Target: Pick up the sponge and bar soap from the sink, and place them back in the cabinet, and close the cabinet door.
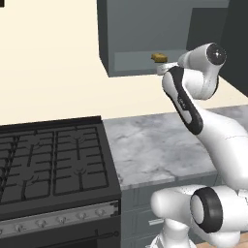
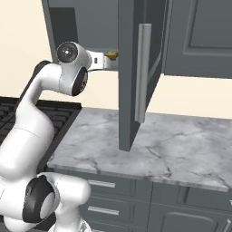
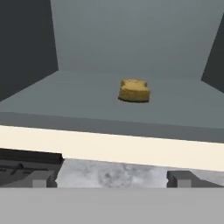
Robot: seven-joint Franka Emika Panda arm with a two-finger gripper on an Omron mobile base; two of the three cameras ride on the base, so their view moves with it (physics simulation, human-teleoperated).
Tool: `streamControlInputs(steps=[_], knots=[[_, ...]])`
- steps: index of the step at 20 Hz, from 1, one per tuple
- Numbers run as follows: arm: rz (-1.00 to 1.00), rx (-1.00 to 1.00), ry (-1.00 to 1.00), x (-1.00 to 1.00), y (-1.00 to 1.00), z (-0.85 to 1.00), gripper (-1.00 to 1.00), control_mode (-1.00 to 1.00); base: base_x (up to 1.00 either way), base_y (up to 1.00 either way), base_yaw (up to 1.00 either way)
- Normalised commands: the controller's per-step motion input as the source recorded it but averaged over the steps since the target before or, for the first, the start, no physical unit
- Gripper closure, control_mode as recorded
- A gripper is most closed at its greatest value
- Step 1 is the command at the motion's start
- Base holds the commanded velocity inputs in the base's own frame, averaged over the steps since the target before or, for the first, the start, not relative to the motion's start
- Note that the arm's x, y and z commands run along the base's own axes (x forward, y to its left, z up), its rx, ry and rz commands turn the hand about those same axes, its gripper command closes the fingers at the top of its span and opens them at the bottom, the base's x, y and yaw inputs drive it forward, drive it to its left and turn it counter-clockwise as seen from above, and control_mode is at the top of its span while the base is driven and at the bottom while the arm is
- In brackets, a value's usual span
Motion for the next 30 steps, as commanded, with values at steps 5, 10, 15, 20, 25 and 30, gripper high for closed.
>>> streamControlInputs(steps=[5,10,15,20,25,30], knots=[[-0.01,0.00,0.05,-0.52,0.00,0.00,-1.00,-1.00,0.00,0.00,0.00],[-0.03,-0.02,0.07,-0.47,0.03,0.00,-1.00,-1.00,0.00,0.00,0.00],[-0.06,0.00,0.05,-0.43,0.02,0.00,-1.00,-1.00,0.00,0.00,0.00],[-0.02,0.00,0.02,-0.50,0.01,-0.06,-1.00,-1.00,0.00,0.00,0.00],[0.00,0.00,0.01,-0.44,0.03,-0.17,-1.00,-1.00,0.00,0.00,0.00],[0.00,0.00,0.02,-0.22,0.11,-0.18,-1.00,-1.00,0.00,0.00,0.00]])
